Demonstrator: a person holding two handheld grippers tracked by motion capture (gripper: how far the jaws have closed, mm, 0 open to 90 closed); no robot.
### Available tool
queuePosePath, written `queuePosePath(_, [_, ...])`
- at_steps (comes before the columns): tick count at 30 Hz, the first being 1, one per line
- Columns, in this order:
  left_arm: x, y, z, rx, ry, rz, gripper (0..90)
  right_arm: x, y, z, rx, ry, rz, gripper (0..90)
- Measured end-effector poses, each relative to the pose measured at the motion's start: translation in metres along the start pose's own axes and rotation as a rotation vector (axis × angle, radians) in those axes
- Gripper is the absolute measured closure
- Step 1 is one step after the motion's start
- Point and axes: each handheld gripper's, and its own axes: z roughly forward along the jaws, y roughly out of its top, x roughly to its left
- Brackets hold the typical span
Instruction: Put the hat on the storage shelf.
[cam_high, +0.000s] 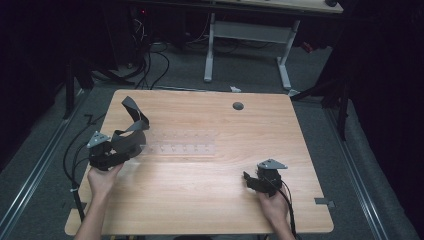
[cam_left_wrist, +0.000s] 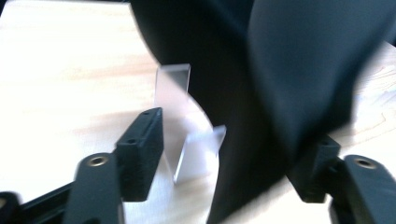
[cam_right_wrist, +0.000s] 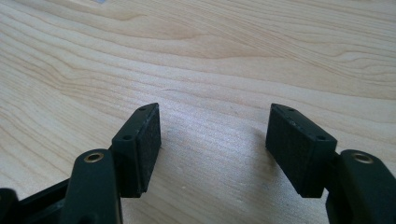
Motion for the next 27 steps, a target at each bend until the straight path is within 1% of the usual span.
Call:
queuePosePath(5, [-0.005,-0.016,-0.012,0.017,0.023,0.002,32.0,0.0,0.0,0.0,0.0,0.0,0.0,35.9])
queuePosePath(7, [-0.006,-0.02,-0.015,0.022,0.031,0.008,31.7,0.0,0.0,0.0,0.0,0.0,0.0,35.9])
queuePosePath(12, [-0.009,-0.033,-0.025,0.035,0.038,0.022,31.8,0.0,0.0,0.0,0.0,0.0,0.001,35.9])
queuePosePath(15, [-0.014,-0.046,-0.031,0.025,0.028,0.005,32.6,0.0,0.0,0.0,0.0,0.0,0.001,35.9])
queuePosePath(17, [-0.02,-0.055,-0.034,0.011,0.008,-0.008,35.4,0.0,0.0,0.0,0.0,0.0,0.0,35.9])
queuePosePath(20, [-0.031,-0.065,-0.033,0.019,-0.005,0.001,38.4,0.0,0.0,0.0,0.0,0.0,0.0,35.9])
queuePosePath(21, [-0.036,-0.068,-0.031,0.033,-0.013,0.017,38.7,0.0,0.0,0.0,0.0,0.0,0.0,35.9])
queuePosePath(24, [-0.047,-0.071,-0.025,0.056,-0.022,0.053,39.4,0.0,0.0,0.0,0.0,0.0,0.0,35.9])
queuePosePath(25, [-0.052,-0.071,-0.021,0.07,-0.023,0.074,39.4,0.0,0.0,0.0,-0.001,0.0,0.001,35.8])
queuePosePath(27, [-0.064,-0.07,-0.011,0.104,-0.024,0.13,39.3,0.0,0.0,0.0,-0.001,0.0,0.002,35.9])
